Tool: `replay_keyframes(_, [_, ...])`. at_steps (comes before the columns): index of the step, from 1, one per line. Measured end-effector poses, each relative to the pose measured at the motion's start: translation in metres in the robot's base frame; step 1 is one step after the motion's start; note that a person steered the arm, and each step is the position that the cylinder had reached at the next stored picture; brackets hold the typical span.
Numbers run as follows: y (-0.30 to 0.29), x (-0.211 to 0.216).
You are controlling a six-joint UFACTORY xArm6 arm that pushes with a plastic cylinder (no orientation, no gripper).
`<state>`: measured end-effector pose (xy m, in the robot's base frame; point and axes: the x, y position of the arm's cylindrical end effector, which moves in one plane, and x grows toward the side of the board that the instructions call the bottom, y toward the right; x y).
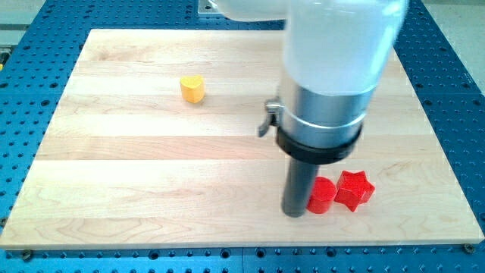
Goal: Move the hexagon into the red blocks
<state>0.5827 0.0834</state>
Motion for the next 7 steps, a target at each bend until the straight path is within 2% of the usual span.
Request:
replay_keyframes(1, [0.043,-0.001])
replay_keyframes(2, [-0.022,-0.019])
replay_keyframes(3, [-0.003,-0.066])
replay_keyframes(4, [-0.064,-0.093])
replay_keyframes(5, [-0.072,-0.164])
replay_keyframes(6, [-0.003,-0.187])
replay_keyframes(7, [0.034,-0.134])
